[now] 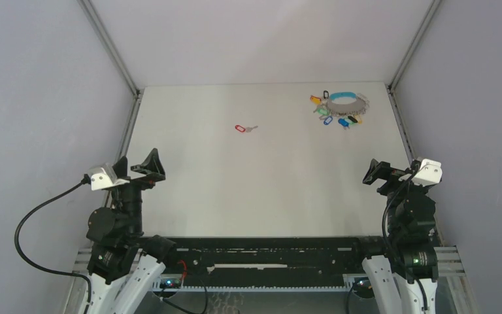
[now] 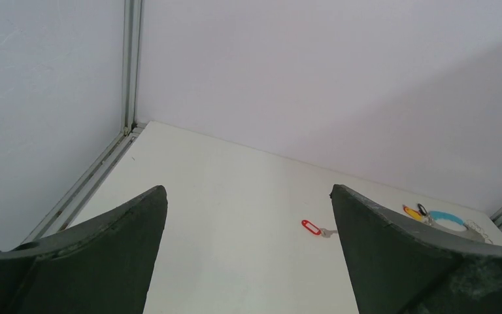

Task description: Put the keys on the keyring

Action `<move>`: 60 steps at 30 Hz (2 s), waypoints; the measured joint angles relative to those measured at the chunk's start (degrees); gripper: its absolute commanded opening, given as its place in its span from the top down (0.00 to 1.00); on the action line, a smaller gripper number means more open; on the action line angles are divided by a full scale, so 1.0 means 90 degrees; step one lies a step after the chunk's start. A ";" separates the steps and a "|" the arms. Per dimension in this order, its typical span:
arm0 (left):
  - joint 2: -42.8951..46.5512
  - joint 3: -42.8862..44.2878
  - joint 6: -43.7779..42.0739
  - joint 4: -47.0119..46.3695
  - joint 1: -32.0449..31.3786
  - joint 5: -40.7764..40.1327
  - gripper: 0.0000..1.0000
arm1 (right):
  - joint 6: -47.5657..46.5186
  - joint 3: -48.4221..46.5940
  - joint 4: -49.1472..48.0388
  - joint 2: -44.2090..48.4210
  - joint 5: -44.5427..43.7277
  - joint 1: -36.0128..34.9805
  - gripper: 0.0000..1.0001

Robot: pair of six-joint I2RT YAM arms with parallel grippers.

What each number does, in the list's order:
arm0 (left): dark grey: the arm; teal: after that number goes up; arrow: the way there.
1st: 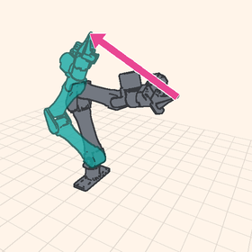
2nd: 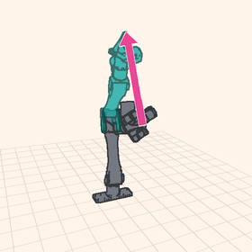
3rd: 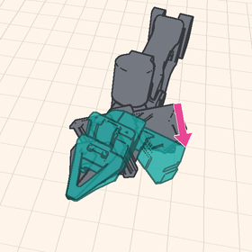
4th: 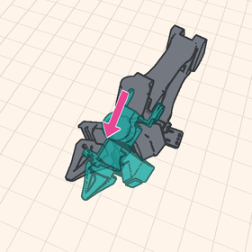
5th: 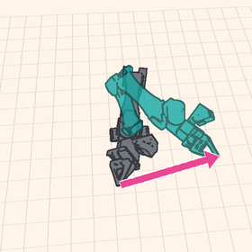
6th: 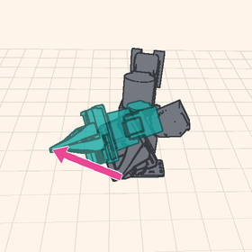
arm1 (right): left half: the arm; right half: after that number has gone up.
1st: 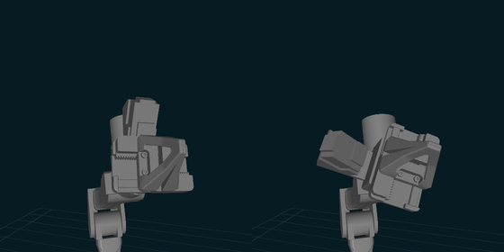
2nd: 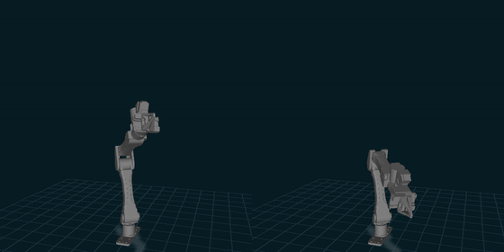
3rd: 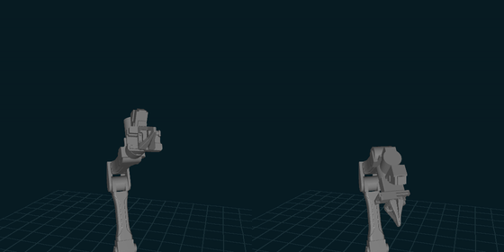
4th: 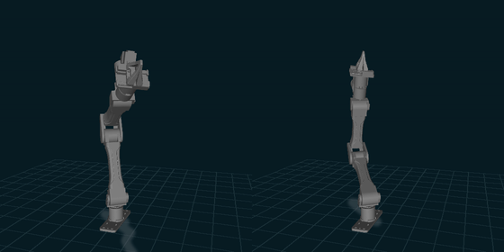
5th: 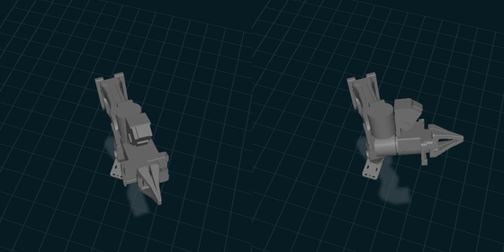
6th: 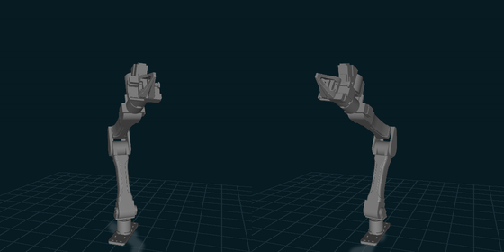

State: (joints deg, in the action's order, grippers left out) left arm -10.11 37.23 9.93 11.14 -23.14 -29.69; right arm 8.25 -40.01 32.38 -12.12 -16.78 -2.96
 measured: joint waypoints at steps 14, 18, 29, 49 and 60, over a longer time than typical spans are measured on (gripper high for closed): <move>0.0000 -0.0056 -0.0005 -0.0083 -0.0010 0.0141 0.00 | 0.0005 0.0000 -0.0002 -0.0002 0.0415 0.0029 0.00; -0.0002 -0.0100 -0.0007 -0.0080 -0.0015 0.0221 0.00 | 0.0010 0.0000 0.0000 -0.0083 0.0398 0.0029 0.00; -0.0168 -0.0100 -0.0019 -0.0080 -0.0019 0.0629 0.00 | 0.0355 0.0000 -0.0311 -0.1311 0.0877 0.0041 0.00; -0.0549 -0.0100 -0.0175 0.0017 -0.0010 0.1185 0.00 | 0.1909 -0.0238 -0.3713 -0.6671 0.2569 0.1715 0.17; -0.1052 -0.0100 -0.0238 0.0015 0.0345 0.1479 0.01 | 0.2905 -0.2081 -0.5277 -0.9996 0.3264 0.1870 0.38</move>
State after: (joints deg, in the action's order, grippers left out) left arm -19.57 36.34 7.79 11.27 -20.03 -16.38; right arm 34.39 -58.74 -15.11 -102.08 12.60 13.87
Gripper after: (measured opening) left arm 0.991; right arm 0.675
